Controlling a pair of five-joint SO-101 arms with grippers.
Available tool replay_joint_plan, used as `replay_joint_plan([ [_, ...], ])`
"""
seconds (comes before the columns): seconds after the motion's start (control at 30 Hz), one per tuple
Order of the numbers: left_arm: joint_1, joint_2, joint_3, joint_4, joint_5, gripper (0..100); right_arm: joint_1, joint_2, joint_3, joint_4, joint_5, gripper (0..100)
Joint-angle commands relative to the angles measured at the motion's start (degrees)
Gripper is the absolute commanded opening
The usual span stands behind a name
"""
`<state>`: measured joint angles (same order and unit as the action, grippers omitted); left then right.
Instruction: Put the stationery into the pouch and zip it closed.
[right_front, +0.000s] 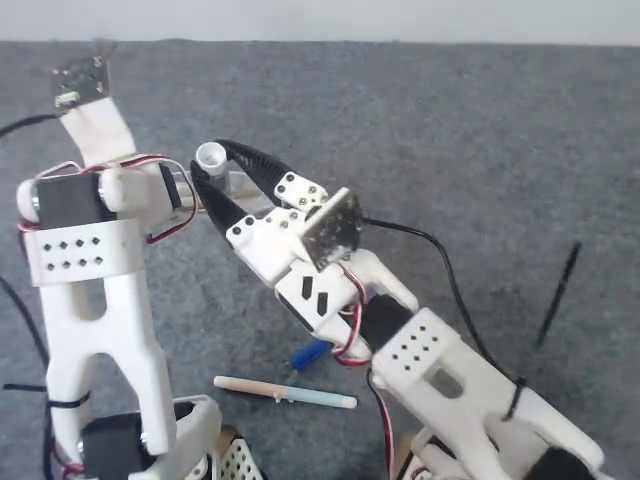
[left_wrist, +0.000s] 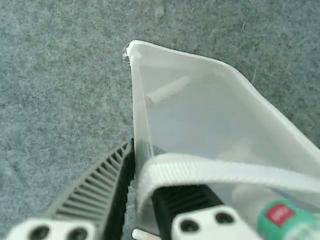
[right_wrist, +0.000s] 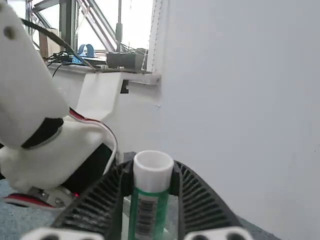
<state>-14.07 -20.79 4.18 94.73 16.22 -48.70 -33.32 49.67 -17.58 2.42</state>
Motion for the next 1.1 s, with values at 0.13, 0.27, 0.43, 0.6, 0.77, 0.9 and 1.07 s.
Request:
replay_joint_plan([
  [0.13, 0.2, 0.4, -0.5, 0.4, 0.7, 1, 2.8, 4.9, 1.1, -4.3, 10.6, 0.6],
  [0.27, 0.0, 0.4, -0.5, 0.4, 0.7, 1, 1.2, 3.4, 4.8, -4.2, 11.8, 0.6],
  [0.43, 0.0, 0.4, -0.5, 0.4, 0.7, 1, 1.2, 1.2, 5.5, -3.5, 11.8, 2.1],
  [0.6, 0.0, 0.4, -0.5, 0.4, 0.6, 1, 0.8, -0.4, 5.5, 3.2, 11.3, 18.5],
  [0.77, -0.1, 0.4, -0.5, 0.4, 0.5, 1, 0.8, -1.7, 5.5, 6.3, 10.7, 20.2],
  [0.9, -0.1, 0.4, -0.5, 0.4, 0.5, 1, -0.4, -4.8, 5.2, 13.1, 5.4, 20.4],
  [1.07, -0.1, 0.4, -0.5, 0.4, 0.5, 1, -0.9, -10.9, 5.2, 18.2, 3.7, 20.3],
])
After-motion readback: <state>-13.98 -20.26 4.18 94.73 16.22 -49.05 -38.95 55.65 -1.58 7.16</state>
